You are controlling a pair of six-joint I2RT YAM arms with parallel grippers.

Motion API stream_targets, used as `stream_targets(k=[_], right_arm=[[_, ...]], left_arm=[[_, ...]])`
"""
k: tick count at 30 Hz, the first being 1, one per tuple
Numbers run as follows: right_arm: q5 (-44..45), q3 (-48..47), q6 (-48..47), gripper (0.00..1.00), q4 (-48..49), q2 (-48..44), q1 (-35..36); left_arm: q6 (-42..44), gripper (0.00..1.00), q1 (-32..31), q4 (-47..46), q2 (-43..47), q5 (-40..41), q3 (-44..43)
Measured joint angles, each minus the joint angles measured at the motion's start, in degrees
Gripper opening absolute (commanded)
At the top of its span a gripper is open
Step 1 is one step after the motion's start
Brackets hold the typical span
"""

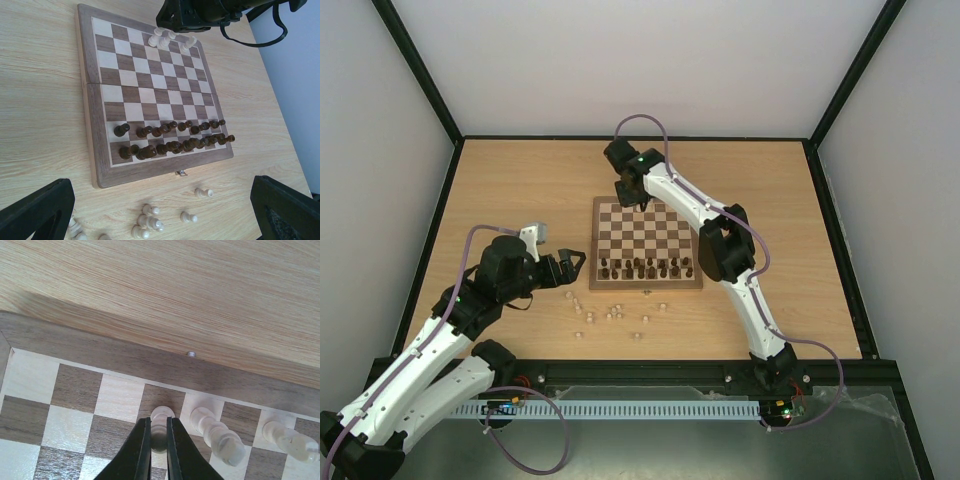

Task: Set up the chess pieces on the board
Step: Move the chess piece to the chessboard.

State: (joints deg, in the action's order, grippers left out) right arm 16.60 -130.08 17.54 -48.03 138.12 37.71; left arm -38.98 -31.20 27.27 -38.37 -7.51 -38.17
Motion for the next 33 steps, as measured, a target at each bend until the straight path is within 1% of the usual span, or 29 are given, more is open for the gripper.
stream_targets(k=[5, 17, 26, 28, 33], right_arm=[[-0.6, 0.0, 0.0, 0.01, 0.0, -0.1, 0.3], [-5.7, 0.2, 0.0, 0.01, 1.2, -0.4, 2.0], [-6.5, 0.3, 0.0, 0.02, 1.9, -0.4, 2.5], [-7.1, 0.4, 0.0, 0.05, 2.3, -0.4, 2.5], [-8.2, 0.5, 0.2, 0.21, 2.9, -0.4, 2.6]], left_arm=[[0.0, 0.99, 0.0, 0.0, 0.0, 0.0, 0.0], [0.0, 0.99, 0.0, 0.0, -0.1, 0.0, 0.0], [0.0, 1.0, 0.0, 0.0, -0.1, 0.0, 0.0], [0.0, 1.0, 0.0, 0.0, -0.1, 0.0, 0.0], [0.0, 1.0, 0.0, 0.0, -0.1, 0.0, 0.0]])
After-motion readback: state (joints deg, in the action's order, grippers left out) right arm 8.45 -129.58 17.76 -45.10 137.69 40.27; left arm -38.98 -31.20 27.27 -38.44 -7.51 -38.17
